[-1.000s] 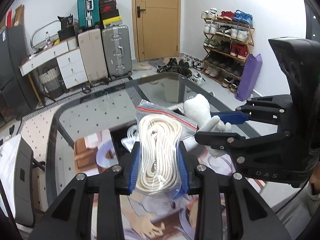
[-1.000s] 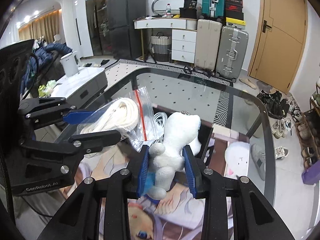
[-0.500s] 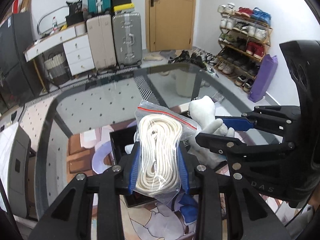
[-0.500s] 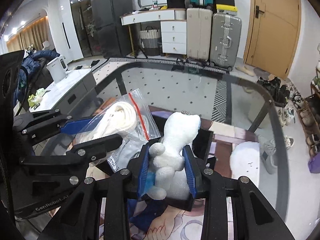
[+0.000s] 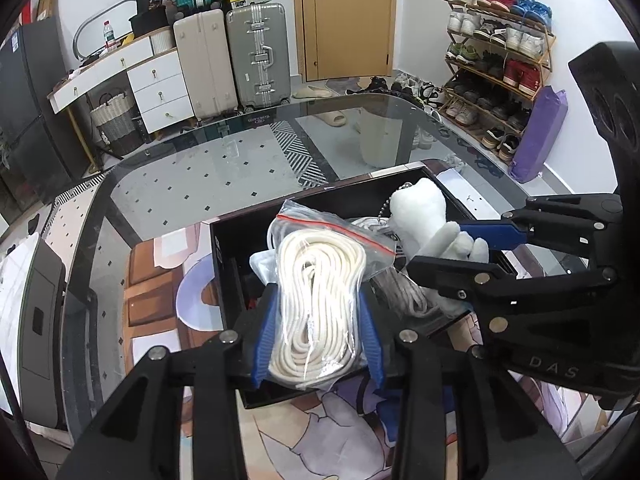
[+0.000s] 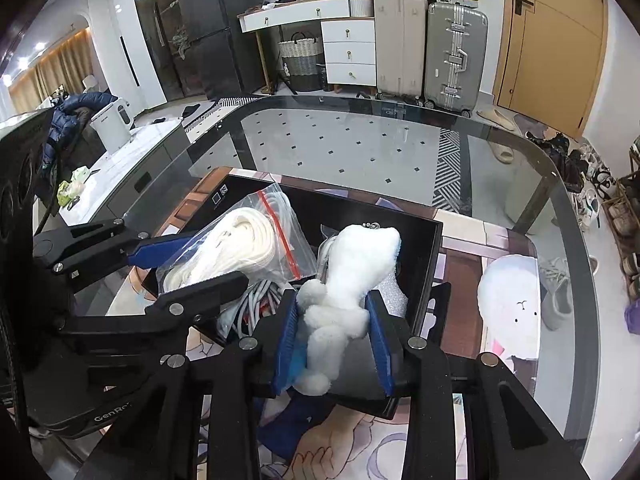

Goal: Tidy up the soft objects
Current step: 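Lower both items into the box and open both tools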

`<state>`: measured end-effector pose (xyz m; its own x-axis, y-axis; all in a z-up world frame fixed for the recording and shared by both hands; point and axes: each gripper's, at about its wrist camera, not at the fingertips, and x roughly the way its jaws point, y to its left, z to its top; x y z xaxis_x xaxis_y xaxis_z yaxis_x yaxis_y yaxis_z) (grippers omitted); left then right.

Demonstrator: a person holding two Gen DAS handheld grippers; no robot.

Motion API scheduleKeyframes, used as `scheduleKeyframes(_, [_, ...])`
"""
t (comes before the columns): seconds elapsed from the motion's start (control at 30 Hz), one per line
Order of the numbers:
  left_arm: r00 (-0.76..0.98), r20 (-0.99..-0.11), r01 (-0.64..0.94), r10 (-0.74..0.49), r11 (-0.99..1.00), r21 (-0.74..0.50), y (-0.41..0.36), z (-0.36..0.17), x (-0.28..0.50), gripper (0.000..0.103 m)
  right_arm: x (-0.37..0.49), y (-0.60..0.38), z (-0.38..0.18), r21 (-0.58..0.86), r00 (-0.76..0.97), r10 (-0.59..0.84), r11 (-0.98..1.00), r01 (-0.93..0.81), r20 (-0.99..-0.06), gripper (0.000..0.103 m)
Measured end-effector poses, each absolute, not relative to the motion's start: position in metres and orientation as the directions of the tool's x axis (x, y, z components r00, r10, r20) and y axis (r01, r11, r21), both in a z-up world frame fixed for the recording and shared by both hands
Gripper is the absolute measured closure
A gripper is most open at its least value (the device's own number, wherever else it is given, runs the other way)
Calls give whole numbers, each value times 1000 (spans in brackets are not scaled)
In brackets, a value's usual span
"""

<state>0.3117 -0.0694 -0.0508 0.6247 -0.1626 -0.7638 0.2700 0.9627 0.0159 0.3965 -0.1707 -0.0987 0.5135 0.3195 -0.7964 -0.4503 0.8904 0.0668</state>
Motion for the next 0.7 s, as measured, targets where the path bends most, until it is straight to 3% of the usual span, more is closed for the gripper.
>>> scheduleKeyframes(0.17, [646, -751, 251, -136, 967, 41, -65, -49, 310, 46, 396, -178, -99, 88, 515, 331, 894, -439, -790, 66])
scheduleKeyframes(0.43, [657, -738, 250, -150, 968, 26, -59, -44, 310, 42, 389, -180, -94, 81, 528, 323, 899, -430, -785, 57])
scheduleKeyframes(0.63, [673, -724, 234, -150, 972, 17, -52, -41, 309, 27, 387, -182, -91, 85, 535, 326, 901, -424, -779, 56])
scheduleKeyframes(0.7, [680, -717, 234, -151, 972, 18, -51, -39, 308, 27, 386, -182, -89, 87, 536, 328, 901, -424, -778, 56])
